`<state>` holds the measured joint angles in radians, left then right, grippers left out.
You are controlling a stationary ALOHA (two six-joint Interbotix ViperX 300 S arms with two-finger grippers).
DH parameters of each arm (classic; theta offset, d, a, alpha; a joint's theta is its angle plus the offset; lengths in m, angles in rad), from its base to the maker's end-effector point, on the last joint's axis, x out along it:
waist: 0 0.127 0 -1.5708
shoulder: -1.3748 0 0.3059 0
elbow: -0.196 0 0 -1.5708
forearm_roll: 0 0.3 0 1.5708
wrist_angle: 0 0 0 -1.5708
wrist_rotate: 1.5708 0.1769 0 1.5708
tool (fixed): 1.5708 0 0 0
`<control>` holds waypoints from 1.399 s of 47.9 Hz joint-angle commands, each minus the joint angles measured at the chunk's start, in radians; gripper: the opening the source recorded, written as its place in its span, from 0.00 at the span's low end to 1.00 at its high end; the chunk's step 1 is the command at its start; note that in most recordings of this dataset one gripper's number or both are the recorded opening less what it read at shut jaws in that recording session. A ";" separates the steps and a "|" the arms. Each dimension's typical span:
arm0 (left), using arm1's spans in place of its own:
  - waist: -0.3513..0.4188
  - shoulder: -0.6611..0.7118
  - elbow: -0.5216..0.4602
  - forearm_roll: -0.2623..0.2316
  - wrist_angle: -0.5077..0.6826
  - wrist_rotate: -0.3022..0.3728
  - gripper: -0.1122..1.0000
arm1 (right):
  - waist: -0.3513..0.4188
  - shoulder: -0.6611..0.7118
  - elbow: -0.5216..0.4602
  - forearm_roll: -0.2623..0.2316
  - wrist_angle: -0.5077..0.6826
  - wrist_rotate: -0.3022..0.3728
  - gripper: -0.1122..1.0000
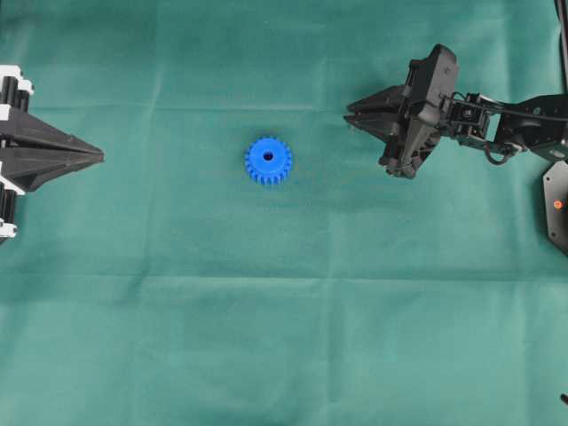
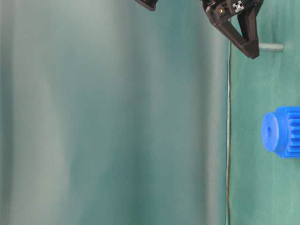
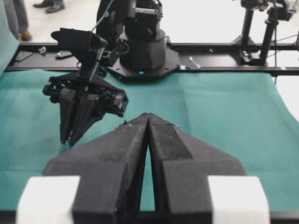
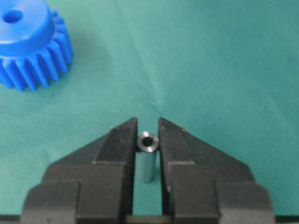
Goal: Insert the shaft placed at a random location into the center hole of the small gear at another random location.
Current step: 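Close the right gripper on the silver shaft and lift it upright, then carry the held shaft left with the right gripper over the blue gear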
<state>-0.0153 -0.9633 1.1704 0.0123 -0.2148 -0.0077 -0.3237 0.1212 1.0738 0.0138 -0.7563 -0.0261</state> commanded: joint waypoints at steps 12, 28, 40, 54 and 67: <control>-0.002 0.006 -0.017 0.003 0.002 -0.002 0.10 | 0.002 -0.032 -0.025 0.002 0.015 -0.009 0.22; -0.002 0.006 -0.018 0.003 0.003 -0.003 0.10 | 0.018 -0.264 -0.074 0.000 0.267 -0.011 0.22; -0.002 0.008 -0.017 0.002 0.003 -0.003 0.10 | 0.032 -0.337 -0.083 0.005 0.342 -0.005 0.22; -0.002 0.008 -0.017 0.003 0.002 -0.005 0.10 | 0.038 -0.322 -0.095 0.005 0.345 -0.003 0.22; -0.002 0.008 -0.017 0.002 0.003 -0.003 0.10 | 0.083 -0.273 -0.147 0.005 0.344 0.000 0.22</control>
<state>-0.0153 -0.9633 1.1704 0.0123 -0.2071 -0.0107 -0.2562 -0.1580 0.9679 0.0138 -0.4142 -0.0261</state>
